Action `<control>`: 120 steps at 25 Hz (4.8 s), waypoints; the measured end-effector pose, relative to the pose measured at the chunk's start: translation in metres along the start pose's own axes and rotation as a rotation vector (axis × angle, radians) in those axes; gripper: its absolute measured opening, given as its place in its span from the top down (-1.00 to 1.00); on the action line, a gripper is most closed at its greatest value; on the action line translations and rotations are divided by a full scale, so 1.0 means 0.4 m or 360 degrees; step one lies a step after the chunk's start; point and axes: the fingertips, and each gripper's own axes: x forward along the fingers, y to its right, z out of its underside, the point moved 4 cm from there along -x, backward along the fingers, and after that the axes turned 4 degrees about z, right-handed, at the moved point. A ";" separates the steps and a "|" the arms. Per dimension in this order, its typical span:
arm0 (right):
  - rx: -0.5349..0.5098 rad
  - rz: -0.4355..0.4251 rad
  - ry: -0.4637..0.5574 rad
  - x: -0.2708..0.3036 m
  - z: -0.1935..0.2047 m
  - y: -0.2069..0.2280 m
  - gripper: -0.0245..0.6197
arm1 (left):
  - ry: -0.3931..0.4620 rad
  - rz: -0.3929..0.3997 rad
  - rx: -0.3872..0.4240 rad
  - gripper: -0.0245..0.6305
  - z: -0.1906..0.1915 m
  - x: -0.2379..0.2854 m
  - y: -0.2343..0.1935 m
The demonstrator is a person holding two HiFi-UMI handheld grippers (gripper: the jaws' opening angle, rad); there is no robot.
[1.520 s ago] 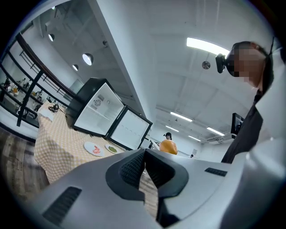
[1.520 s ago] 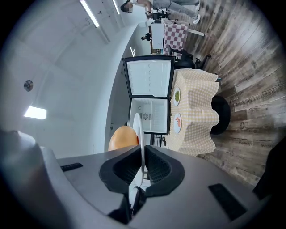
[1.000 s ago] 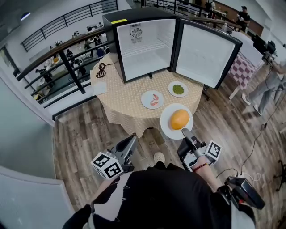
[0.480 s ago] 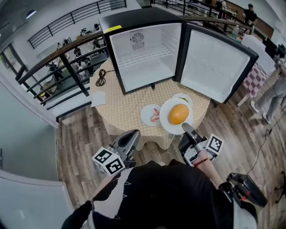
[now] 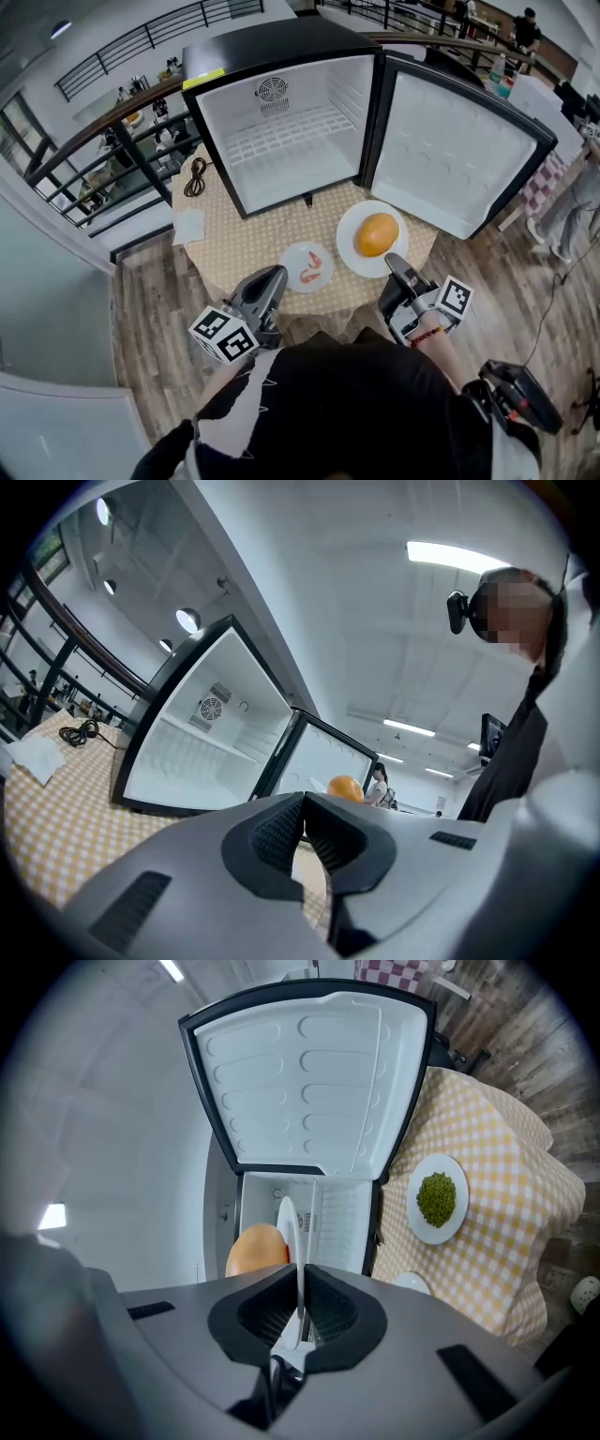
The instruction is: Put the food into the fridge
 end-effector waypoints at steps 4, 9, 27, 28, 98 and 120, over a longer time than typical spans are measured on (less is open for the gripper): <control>0.0012 -0.0004 -0.0037 0.031 -0.021 0.006 0.83 | -0.0013 -0.0018 0.0004 0.88 0.003 0.030 -0.012; 0.0043 -0.0057 -0.0023 0.069 -0.045 0.003 0.84 | -0.0081 -0.0033 0.0044 0.88 0.004 0.039 -0.027; 0.0078 -0.0031 0.0085 0.324 -0.080 -0.029 0.84 | -0.0170 0.0048 0.0063 0.88 -0.104 0.038 -0.247; 0.0070 -0.0034 0.0093 0.345 -0.078 -0.035 0.84 | -0.0171 0.0054 0.0058 0.88 -0.115 0.034 -0.268; -0.1114 0.0796 0.0013 0.976 -0.117 -0.150 0.70 | -0.0216 0.0193 -0.0133 0.88 -0.150 -0.108 -0.687; -0.1684 0.0902 -0.0028 1.005 -0.097 -0.154 0.47 | -0.0217 0.0149 -0.0140 0.88 -0.148 -0.142 -0.691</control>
